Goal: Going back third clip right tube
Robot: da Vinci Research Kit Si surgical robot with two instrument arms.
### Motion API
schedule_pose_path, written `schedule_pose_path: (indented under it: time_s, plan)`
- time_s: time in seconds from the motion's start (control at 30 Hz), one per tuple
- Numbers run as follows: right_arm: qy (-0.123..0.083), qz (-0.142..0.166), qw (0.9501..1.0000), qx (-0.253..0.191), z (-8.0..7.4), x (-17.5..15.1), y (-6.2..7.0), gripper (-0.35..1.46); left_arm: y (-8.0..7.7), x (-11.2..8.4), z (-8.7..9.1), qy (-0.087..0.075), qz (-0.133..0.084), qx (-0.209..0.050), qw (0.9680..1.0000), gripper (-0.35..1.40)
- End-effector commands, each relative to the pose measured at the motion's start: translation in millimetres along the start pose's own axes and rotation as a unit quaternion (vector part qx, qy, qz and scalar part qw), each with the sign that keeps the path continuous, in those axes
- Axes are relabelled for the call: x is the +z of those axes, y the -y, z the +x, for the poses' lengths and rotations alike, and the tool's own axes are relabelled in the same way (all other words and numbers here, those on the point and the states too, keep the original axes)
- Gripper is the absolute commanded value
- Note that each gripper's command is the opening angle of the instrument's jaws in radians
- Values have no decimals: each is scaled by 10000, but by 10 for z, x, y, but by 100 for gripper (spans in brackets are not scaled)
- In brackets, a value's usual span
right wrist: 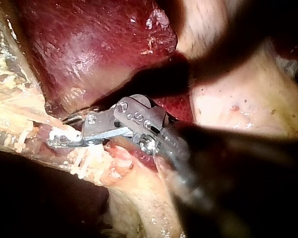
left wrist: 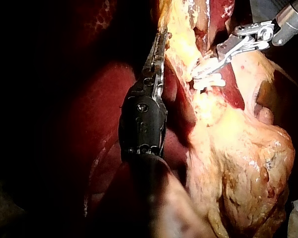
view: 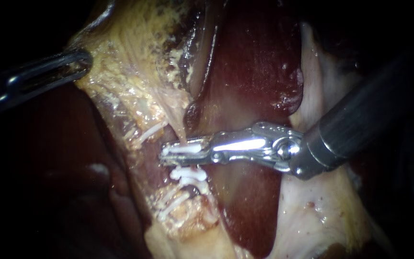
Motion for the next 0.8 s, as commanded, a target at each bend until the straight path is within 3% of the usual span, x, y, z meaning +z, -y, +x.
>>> schedule_pose_path:
  time_s: [0.03,0.17,0.2,0.23,0.27,0.3,0.37,0.5,0.8]
  plan:
    - [0,-5,10000,-2,0,0,0,-35,0,0,0,2,-3,3,10000,-35]
    - [0,-5,10000,-2,0,0,0,-35,0,0,0,2,-3,3,10000,-35]
    - [0,-5,10000,-2,0,0,0,-28,0,0,0,2,-3,3,10000,-35]
    - [0,-5,10000,-2,0,0,0,-14,0,0,0,2,-3,3,10000,-35]
    - [1,-6,10000,-60,0,0,0,13,0,0,0,2,-3,3,10000,-35]
    - [8,-1,9996,-295,1,0,0,29,0,0,0,2,-3,3,10000,-35]
    - [31,-5,9981,-618,1,0,0,52,0,0,0,2,-3,3,10000,-35]
    - [-36,-43,9926,-1214,0,-2,0,60,0,-1,0,3,-4,3,10000,-35]
    - [-7,53,9840,-1783,-6,-15,8,60,0,-1,0,3,-4,4,10000,-35]
